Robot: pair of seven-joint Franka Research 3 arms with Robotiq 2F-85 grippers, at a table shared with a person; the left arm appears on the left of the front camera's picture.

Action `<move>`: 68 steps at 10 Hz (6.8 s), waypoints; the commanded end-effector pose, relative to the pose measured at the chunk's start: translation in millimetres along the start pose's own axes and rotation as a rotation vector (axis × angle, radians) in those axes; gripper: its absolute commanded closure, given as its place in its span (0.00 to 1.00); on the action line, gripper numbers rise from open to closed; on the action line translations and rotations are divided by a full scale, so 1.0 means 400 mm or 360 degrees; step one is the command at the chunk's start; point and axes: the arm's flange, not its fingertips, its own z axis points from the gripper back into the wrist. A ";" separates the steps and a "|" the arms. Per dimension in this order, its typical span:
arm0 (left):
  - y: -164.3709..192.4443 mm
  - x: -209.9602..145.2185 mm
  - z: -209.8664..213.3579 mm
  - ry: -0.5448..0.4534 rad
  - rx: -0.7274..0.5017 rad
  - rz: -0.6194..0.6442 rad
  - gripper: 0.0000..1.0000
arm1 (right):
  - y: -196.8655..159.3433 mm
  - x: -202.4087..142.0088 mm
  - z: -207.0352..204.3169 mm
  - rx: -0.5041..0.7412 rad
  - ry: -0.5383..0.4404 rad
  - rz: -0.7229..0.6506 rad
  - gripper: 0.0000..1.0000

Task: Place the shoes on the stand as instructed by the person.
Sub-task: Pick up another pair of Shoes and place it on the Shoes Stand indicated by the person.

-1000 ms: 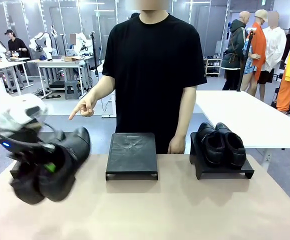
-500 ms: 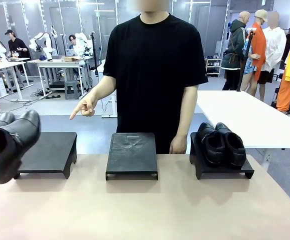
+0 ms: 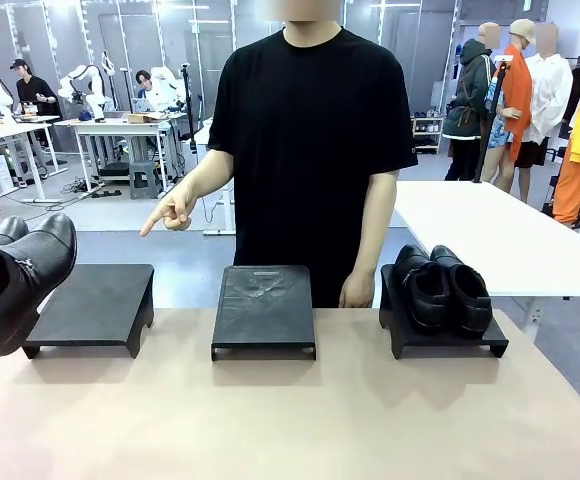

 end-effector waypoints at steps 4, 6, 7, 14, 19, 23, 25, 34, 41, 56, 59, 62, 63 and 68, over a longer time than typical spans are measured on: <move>0.003 -0.015 -0.024 0.0037 0.0000 0.0008 0.91 | 0.010 0.000 -0.002 0.0013 -0.0018 0.0001 0.00; 0.007 0.049 -0.063 -0.0001 -0.0040 -0.0014 0.91 | 0.010 0.000 -0.002 0.0013 -0.0018 0.0001 0.00; 0.001 0.114 -0.109 -0.0014 0.0045 0.0006 0.91 | 0.010 0.000 -0.002 0.0013 -0.0018 0.0001 0.00; -0.029 0.367 -0.299 0.0044 0.0092 -0.0068 0.91 | 0.010 0.000 -0.002 0.0013 -0.0018 0.0001 0.00; 0.023 0.417 -0.413 0.0055 0.0069 -0.0037 0.91 | 0.010 0.000 -0.002 0.0013 -0.0018 0.0001 0.00; 0.049 0.428 -0.486 0.0065 0.0061 0.0009 0.91 | 0.010 0.000 -0.002 0.0013 -0.0018 0.0001 0.00; 0.053 0.427 -0.506 0.0068 0.0043 -0.0009 0.91 | 0.010 0.000 -0.002 0.0013 -0.0018 0.0001 0.00; 0.053 0.420 -0.530 0.0093 0.0013 0.0001 0.59 | 0.010 0.000 -0.002 0.0013 -0.0018 0.0001 0.00; 0.029 0.414 -0.469 0.0093 0.0009 -0.0020 0.11 | 0.010 0.000 -0.002 0.0013 -0.0018 0.0001 0.00; 0.017 0.427 -0.471 0.0079 0.0044 0.0013 0.00 | 0.010 0.000 -0.002 0.0013 -0.0018 0.0001 0.00; -0.019 0.448 -0.414 0.0135 -0.0010 -0.0033 0.00 | 0.010 0.000 -0.002 0.0013 -0.0018 0.0001 0.00; 0.076 0.399 -0.246 0.0385 -0.0359 0.0001 0.00 | 0.010 0.000 -0.002 0.0013 -0.0018 0.0001 0.00; 0.122 0.350 -0.197 0.0428 -0.0499 -0.0033 0.00 | 0.010 0.000 -0.002 0.0013 -0.0018 0.0001 0.00; 0.413 0.070 -0.110 0.0491 -0.1393 0.0067 0.00 | 0.010 0.000 -0.002 0.0013 -0.0018 0.0001 0.00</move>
